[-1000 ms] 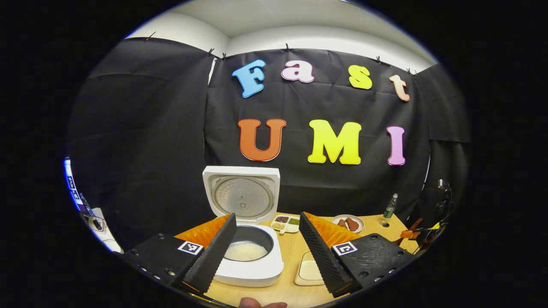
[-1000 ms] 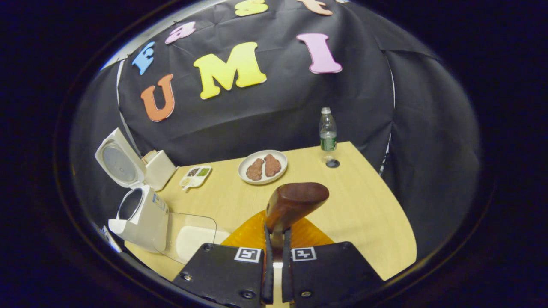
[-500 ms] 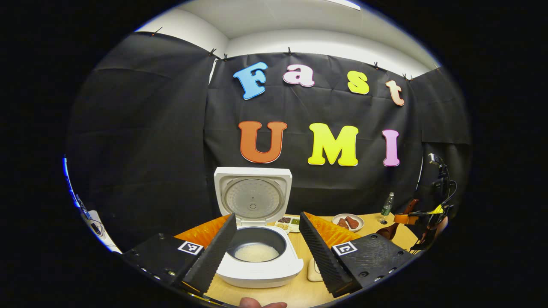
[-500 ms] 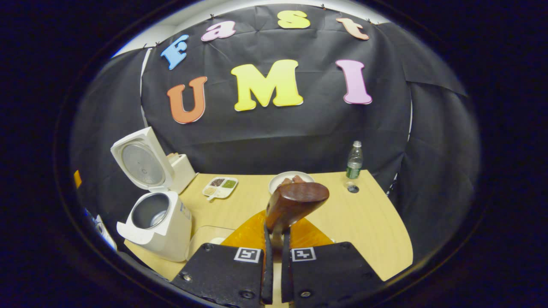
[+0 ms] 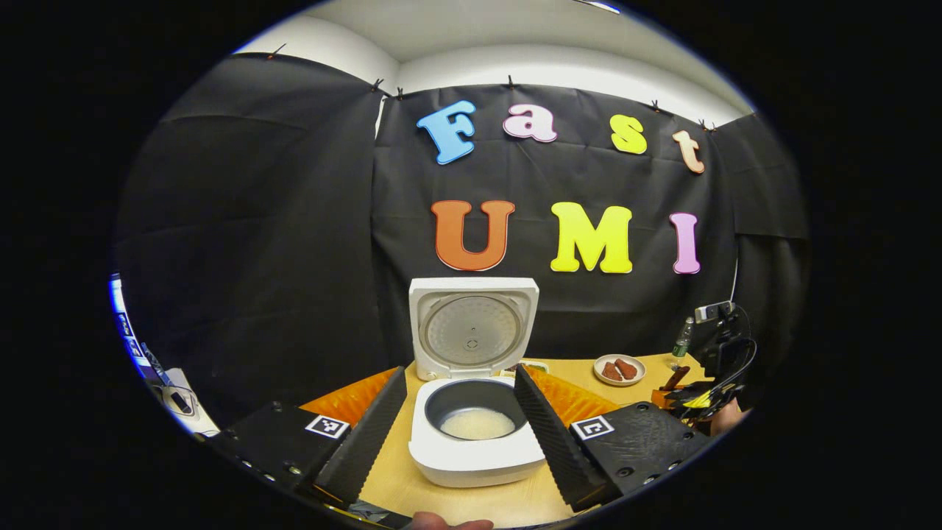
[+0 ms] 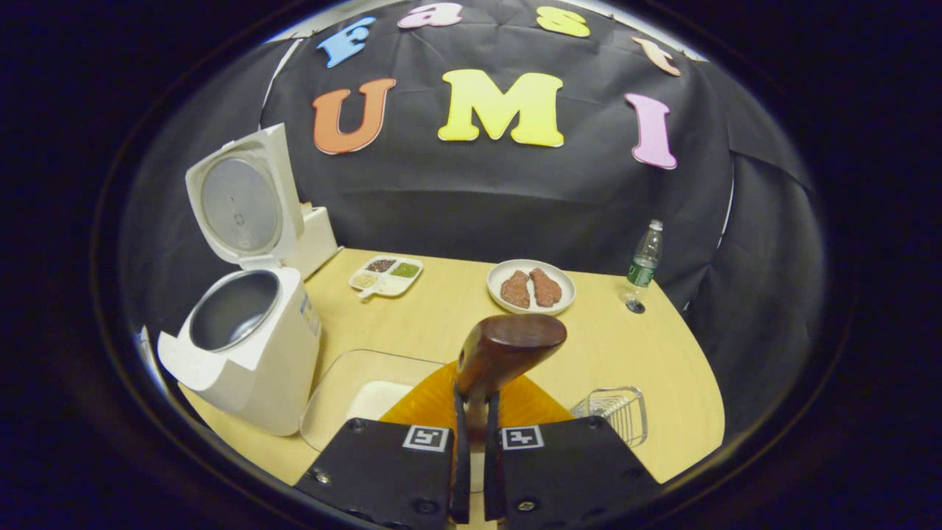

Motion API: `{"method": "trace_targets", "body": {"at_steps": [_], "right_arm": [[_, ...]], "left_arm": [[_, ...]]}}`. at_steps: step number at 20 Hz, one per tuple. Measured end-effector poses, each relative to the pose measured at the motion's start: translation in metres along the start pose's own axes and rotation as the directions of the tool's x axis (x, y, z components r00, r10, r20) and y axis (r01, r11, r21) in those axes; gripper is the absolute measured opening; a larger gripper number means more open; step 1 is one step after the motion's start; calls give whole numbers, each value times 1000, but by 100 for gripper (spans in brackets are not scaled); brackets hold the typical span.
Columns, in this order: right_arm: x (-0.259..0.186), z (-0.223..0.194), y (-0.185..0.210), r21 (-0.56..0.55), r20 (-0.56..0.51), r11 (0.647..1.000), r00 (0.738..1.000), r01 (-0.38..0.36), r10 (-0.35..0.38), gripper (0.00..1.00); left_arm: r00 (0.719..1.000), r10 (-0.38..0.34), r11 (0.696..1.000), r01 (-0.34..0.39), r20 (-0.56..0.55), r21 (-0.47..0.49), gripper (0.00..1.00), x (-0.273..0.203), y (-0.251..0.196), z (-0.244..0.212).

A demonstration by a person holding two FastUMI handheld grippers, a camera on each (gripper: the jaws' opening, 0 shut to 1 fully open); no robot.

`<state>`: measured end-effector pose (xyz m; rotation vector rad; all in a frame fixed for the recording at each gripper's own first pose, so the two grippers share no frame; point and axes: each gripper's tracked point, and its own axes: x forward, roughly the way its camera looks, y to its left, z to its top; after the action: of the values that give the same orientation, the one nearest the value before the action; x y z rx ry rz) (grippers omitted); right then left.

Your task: Close the left gripper, press the button to open the rice cooker; take a wooden spoon from the chopstick holder with the right hand, scoop a spoonful of rice and pour it into the rice cooker, then put the wooden spoon back into the chopstick holder.

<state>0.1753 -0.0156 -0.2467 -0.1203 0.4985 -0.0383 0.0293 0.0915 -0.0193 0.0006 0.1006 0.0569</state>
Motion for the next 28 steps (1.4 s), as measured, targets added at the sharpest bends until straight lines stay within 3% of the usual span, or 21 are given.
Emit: {"method": "trace_targets", "body": {"at_steps": [4,7,13,18,22,28], "right_arm": [[14,-11,10,-141,35,988,997,70,-65,13],[21,-19,19,-175,41,981,997,78,-72,13],[22,-29,62,-41,-15,996,997,-75,74,13],[18,-30,93,164,-67,967,976,-196,210,13],[14,-31,92,357,-95,905,955,-230,280,13],[13,-38,73,659,-113,723,922,-209,370,13]], "left_arm": [[1000,-10,1000,10,-19,6,94,-1,1,-6],[999,-17,1000,18,-35,14,94,-3,1,-11],[999,-14,1000,14,-46,2,94,-7,6,-15],[998,4,1000,-5,-60,-17,94,-10,11,-20],[998,20,1000,-21,-58,-20,94,-9,13,-18],[998,18,999,-20,-57,-27,94,-8,3,-16]]}}
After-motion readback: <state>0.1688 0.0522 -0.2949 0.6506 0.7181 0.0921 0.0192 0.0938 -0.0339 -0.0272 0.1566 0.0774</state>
